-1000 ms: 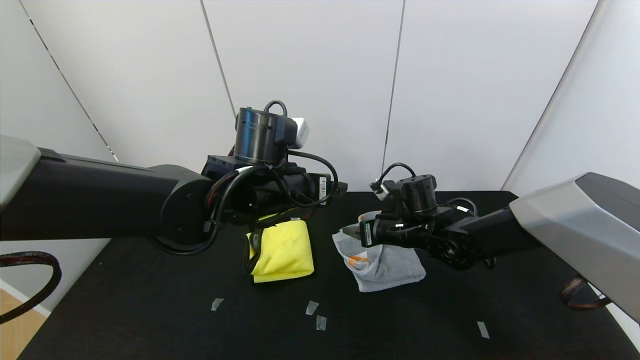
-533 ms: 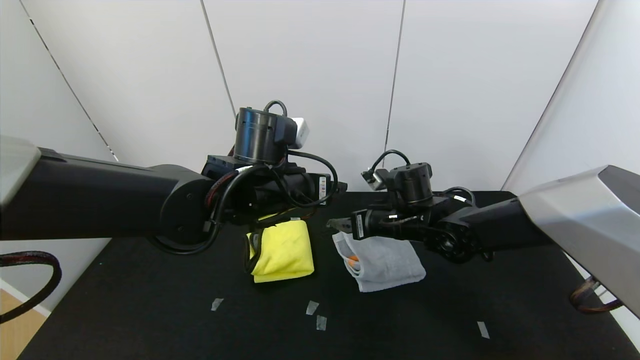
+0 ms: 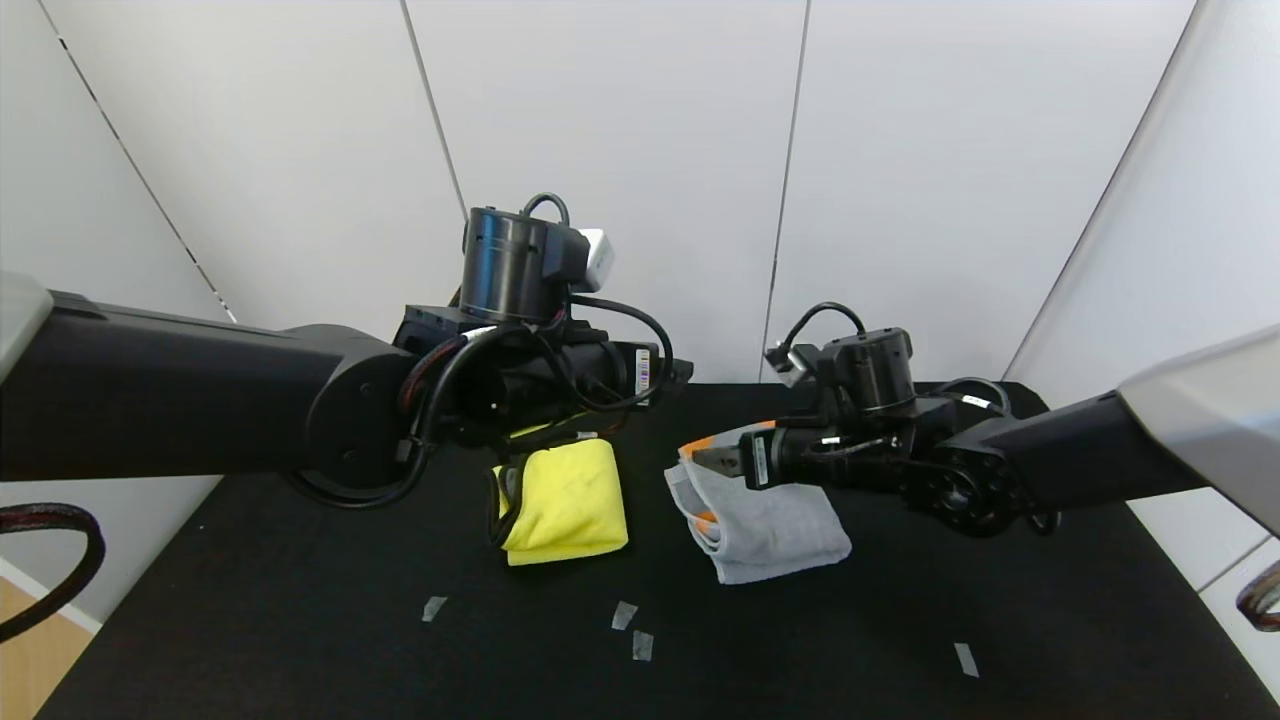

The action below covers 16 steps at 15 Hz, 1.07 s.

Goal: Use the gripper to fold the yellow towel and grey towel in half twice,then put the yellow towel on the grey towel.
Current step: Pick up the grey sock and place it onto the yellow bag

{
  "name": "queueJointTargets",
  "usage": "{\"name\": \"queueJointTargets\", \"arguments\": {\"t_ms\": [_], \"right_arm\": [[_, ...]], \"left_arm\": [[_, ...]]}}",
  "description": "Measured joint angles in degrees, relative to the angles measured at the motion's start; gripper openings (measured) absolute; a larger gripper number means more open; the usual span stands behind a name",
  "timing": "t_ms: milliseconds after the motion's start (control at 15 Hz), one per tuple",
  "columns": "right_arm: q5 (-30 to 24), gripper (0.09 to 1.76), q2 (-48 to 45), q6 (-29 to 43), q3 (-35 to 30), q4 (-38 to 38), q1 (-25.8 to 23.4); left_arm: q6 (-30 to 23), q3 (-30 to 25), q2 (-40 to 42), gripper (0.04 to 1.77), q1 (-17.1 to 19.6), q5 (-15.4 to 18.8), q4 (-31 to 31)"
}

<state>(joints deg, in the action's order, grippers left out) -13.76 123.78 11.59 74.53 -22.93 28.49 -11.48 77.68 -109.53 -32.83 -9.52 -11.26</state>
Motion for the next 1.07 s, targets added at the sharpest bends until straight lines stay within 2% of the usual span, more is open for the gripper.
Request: {"name": "queueJointTargets", "arguments": {"t_ms": [400,600,733,867,1067], "right_arm": [[0.0,1.67,-5.4,0.5,-6.6,-0.3,-6.0],[-0.1,1.68,-5.9,0.5,-8.1,-0.3,-8.3],[-0.1,1.69,-5.5,0.5,-8.5,-0.3,-8.8],[-0.2,1.69,-5.0,0.5,-8.5,-0.4,-8.9],[-0.2,1.7,-4.3,0.5,-8.3,-0.4,-9.2]], "left_arm": [[-0.8,-2.1,0.4,1.72,-1.4,0.3,0.0],[-8.4,-4.8,0.7,1.72,-3.7,1.1,0.6],[-12.3,-5.5,0.4,1.72,-5.0,1.6,3.1],[-16.8,-5.8,-1.3,1.72,-5.3,4.1,3.7],[-19.7,-7.6,-4.4,1.72,-5.1,11.1,3.3]]}}
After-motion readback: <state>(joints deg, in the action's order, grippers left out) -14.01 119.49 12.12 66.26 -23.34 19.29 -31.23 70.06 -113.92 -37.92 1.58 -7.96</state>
